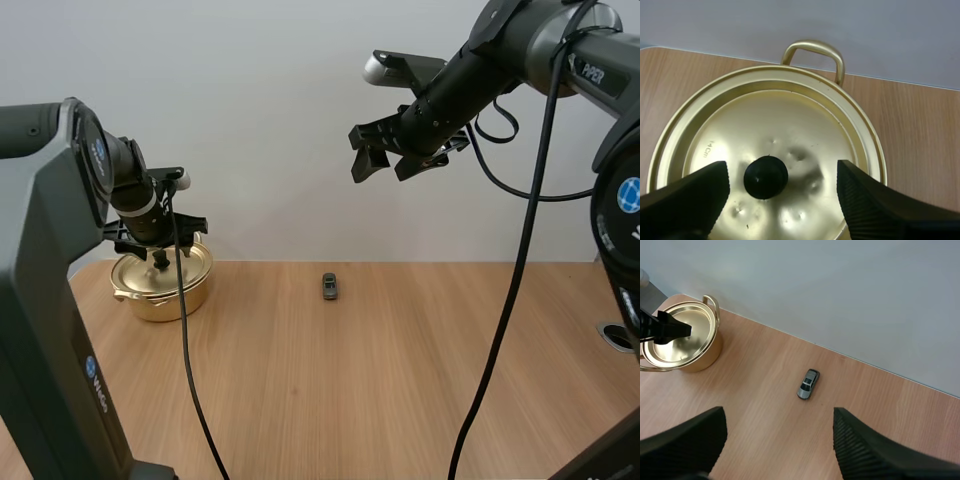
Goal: Open the pot, put the car inside, and close it
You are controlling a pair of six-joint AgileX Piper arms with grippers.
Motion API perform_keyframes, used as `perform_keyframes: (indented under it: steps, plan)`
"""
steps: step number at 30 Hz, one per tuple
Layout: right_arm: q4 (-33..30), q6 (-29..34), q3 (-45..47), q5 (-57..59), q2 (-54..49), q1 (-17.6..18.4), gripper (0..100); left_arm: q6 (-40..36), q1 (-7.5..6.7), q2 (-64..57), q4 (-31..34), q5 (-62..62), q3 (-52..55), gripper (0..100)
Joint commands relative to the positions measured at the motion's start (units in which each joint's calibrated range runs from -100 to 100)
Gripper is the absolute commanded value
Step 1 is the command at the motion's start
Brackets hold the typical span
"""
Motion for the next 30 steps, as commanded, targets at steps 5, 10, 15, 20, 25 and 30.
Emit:
perform_keyframes:
  steps: [5,10,15,20,25,30]
  plan:
    - [-0.1,0.0,0.0,0.1,0.0,0.0,100,1.3,0.02,0.0,0.1,-2.0,0.0,100]
    - [-0.1,0.0,0.0,0.1,0.0,0.0,100,1.7,0.02,0.0,0.1,-2.0,0.0,100]
    - [0.3,0.0,0.0,0.1,0.0,0.0,100,3.0,0.02,2.2,0.1,-3.0,0.0,100]
    - [0.3,0.0,0.0,0.1,0.0,0.0,100,3.5,0.02,4.7,0.1,-3.9,-0.1,100]
    - [0.3,0.0,0.0,0.1,0.0,0.0,100,3.6,0.02,4.7,0.0,-4.4,-0.1,100]
    - [0.3,0.0,0.0,0.1,0.0,0.0,100,3.5,0.02,4.7,-0.1,-4.0,-0.1,57]
